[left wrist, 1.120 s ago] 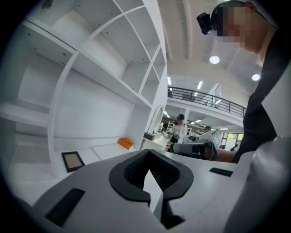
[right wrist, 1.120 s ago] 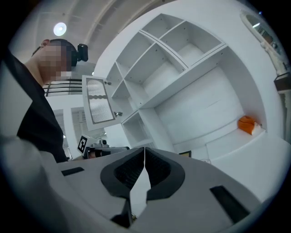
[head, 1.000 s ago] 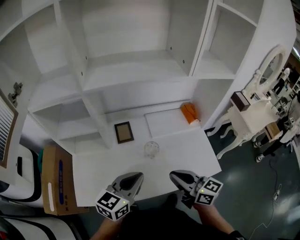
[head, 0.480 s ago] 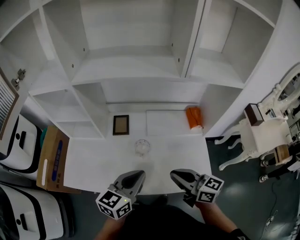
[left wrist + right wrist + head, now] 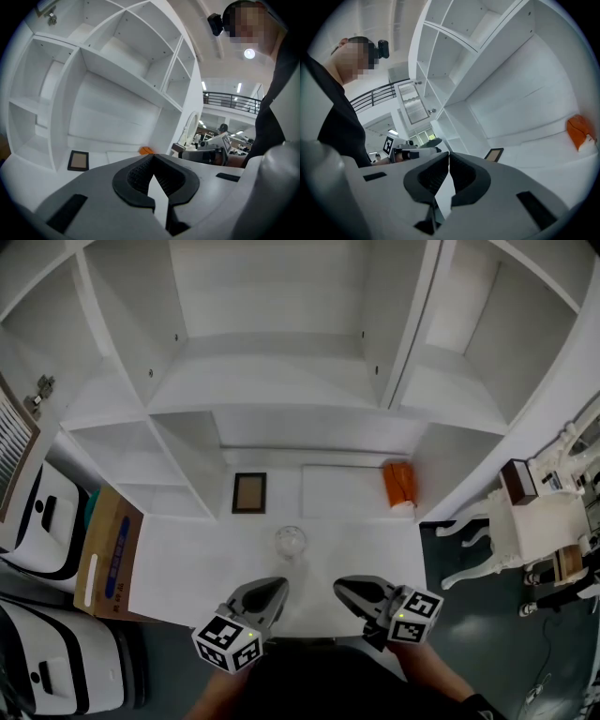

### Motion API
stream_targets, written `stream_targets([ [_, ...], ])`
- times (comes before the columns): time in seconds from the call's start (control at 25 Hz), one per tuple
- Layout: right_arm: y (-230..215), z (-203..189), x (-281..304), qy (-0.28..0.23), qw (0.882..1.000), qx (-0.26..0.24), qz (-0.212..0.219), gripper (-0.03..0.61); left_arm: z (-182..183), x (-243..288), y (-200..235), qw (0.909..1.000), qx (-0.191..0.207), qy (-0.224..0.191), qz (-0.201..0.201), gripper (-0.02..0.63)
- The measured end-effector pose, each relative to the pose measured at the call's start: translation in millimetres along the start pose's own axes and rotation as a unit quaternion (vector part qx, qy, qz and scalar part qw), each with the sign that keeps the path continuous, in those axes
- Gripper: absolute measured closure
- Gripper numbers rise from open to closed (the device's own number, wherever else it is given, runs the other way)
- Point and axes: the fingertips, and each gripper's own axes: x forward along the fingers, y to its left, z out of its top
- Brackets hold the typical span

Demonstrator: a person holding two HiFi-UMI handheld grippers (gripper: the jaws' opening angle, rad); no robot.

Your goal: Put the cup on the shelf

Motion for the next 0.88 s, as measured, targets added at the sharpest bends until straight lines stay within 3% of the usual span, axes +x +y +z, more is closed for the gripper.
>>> stream_targets([
  [0.48, -24, 22, 61, 0.019, 0.999, -0.002, -0.035, 0.561, 10, 11, 67, 0.9985, 0.039, 0.010, -0.038, 0.601],
  [0.88, -34, -7, 73, 0.048, 0.996, 0.025, -0.072, 0.561, -15, 34, 96, 0.9934, 0.068, 0.025, -0.088, 0.601],
])
